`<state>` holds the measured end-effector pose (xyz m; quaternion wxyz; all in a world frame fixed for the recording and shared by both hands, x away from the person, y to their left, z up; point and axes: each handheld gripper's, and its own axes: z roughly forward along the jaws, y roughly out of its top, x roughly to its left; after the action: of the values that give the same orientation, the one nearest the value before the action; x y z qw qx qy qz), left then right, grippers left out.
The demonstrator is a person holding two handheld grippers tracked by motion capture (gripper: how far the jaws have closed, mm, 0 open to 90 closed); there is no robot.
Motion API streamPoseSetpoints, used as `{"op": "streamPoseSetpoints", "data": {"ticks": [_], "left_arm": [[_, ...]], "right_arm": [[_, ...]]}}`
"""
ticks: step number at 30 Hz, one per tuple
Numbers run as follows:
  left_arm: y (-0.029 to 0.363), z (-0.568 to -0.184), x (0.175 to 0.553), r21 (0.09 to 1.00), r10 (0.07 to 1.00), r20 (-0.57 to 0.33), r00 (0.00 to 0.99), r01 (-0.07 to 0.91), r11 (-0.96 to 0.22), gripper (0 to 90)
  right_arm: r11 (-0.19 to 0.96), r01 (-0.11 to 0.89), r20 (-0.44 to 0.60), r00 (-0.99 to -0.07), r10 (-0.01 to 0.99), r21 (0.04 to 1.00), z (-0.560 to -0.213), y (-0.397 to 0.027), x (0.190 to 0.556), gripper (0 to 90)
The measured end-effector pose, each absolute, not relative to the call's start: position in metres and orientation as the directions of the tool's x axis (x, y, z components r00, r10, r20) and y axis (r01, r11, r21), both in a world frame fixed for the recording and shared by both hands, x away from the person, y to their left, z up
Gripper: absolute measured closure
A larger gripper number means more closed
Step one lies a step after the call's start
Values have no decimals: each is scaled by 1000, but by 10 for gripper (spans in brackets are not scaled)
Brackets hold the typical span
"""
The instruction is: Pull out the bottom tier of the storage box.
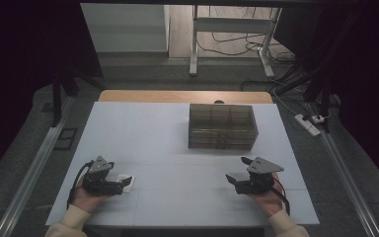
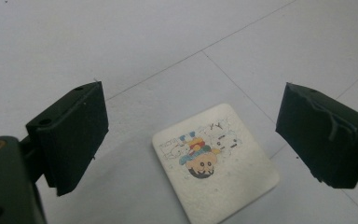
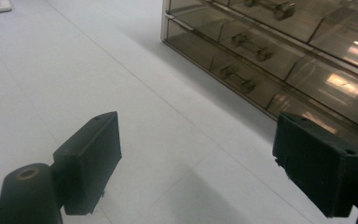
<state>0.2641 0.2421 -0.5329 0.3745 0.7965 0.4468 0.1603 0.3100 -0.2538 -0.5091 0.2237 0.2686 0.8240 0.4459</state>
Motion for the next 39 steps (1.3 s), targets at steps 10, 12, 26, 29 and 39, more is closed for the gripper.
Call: {"op": "streamPoseSetpoints", "data": {"ticks": [10, 12, 26, 29, 39], "left_arm": [[242, -534, 264, 736, 831, -77, 551, 594, -325, 91], [242, -534, 264, 736, 831, -76, 551, 593, -326, 91], [242, -535, 264, 732, 828, -76, 556, 595, -332, 93], [242, -535, 264, 732, 827, -75, 556, 595, -333, 93], [241, -536, 264, 730, 827, -75, 557, 596, -336, 93]], "right_arm": [[497, 228, -173, -752, 636, 837, -512, -252, 310, 150], [512, 218, -192, -751, 632, 831, -513, -252, 310, 150], [574, 159, -286, -743, 606, 803, -516, -250, 308, 155], [580, 153, -297, -739, 604, 800, -516, -250, 308, 156], [629, 114, -367, -727, 580, 769, -518, -247, 306, 160]]}}
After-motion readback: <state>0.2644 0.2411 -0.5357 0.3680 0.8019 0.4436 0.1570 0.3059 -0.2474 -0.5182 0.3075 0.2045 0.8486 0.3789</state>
